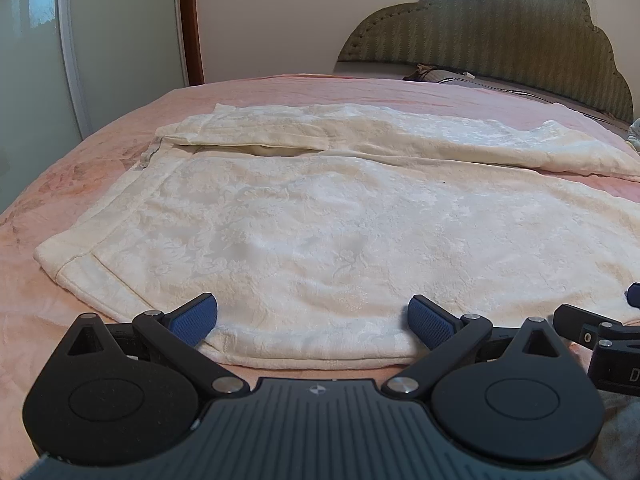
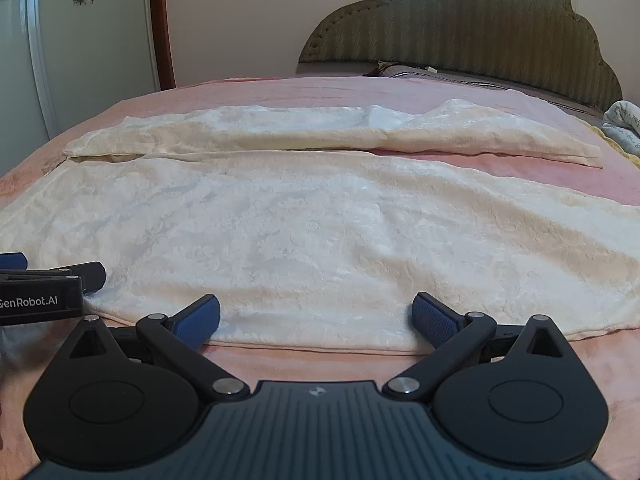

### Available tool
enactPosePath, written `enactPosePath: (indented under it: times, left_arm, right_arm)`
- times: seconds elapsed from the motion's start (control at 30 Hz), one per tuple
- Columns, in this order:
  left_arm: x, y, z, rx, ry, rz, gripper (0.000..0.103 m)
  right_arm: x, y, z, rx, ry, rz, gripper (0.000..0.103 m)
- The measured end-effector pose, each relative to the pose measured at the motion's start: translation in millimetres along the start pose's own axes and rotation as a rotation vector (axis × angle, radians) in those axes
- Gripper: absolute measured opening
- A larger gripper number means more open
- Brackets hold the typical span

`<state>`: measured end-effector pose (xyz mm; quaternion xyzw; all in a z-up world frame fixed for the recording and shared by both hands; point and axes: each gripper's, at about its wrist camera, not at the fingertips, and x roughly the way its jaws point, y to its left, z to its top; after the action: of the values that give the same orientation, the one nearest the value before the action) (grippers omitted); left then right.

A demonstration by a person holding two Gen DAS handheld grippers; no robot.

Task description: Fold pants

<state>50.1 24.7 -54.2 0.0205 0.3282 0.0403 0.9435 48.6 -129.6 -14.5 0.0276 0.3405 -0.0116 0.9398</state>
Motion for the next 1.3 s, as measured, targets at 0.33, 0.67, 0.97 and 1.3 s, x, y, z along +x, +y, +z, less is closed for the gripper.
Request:
enactPosePath:
  times: [0.33, 0.67, 0.97, 1.3]
  left_arm:
    - [0.7, 1.0, 0.3, 0.0, 0.0, -0.005, 0.103]
    - [0.7, 0.8, 0.3, 0.0, 0.0, -0.004, 0.103]
    - [0.5, -0.1, 0.3, 0.003, -0.002, -0.005, 0.103]
    - [0.9, 0.1, -0.5, 0.005, -0.009, -0.012, 0.103]
  right_arm:
    - [0.1, -0.4, -0.1, 0.0, 0.0, -0.002, 0.103]
    - [-0.2, -0.8, -0.3, 0.001, -0.001, -0.002, 0.103]
    - [0.0, -1.2, -0.6, 0.002, 0.0, -0.003, 0.103]
    - [0.6, -1.2, -0.1, 0.01, 0.001, 0.004, 0.103]
